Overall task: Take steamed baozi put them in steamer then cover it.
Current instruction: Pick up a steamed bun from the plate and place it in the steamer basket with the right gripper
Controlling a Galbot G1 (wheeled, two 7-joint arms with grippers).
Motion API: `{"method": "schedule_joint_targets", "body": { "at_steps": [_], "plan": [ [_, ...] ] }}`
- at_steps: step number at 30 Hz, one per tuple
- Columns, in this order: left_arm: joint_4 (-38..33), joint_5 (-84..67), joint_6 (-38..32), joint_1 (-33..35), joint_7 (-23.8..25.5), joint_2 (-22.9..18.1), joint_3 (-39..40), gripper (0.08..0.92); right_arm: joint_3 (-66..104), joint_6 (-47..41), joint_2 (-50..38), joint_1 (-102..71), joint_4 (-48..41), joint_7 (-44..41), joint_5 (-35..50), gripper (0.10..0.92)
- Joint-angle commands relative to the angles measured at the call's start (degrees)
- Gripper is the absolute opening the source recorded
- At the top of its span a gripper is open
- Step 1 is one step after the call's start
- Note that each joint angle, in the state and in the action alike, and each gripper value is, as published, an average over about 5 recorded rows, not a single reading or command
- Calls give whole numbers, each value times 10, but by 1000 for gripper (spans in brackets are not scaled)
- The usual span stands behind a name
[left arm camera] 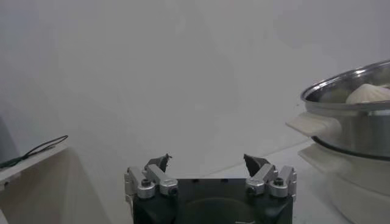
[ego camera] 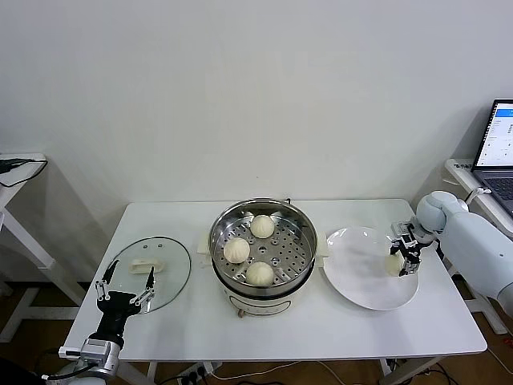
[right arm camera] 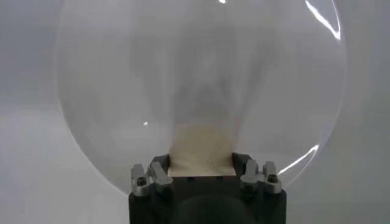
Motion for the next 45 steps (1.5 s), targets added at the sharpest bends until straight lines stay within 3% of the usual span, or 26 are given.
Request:
{"method": "schedule_joint_targets", "body": {
  "at_steps": [1, 13, 24, 33, 45],
  "plan": [
    [-2, 0, 0, -1, 0, 0, 3, 823, -71, -35, -58, 59, 72, -13, 101, 696],
    [2, -1, -1, -2, 1, 5, 5, 823, -333, -168, -178, 316, 302, 0, 353, 696],
    [2, -5, 1, -9, 2, 12, 8, 823, -580, -244, -104, 607, 430, 34, 548, 696],
    [3, -15, 3, -12, 5, 18, 0, 823, -577, -287, 41, 585, 416, 75, 628, 699],
    [12, -18, 2, -17, 6, 15, -9, 823, -541, -289, 181, 493, 316, 82, 602, 701]
  ]
}}
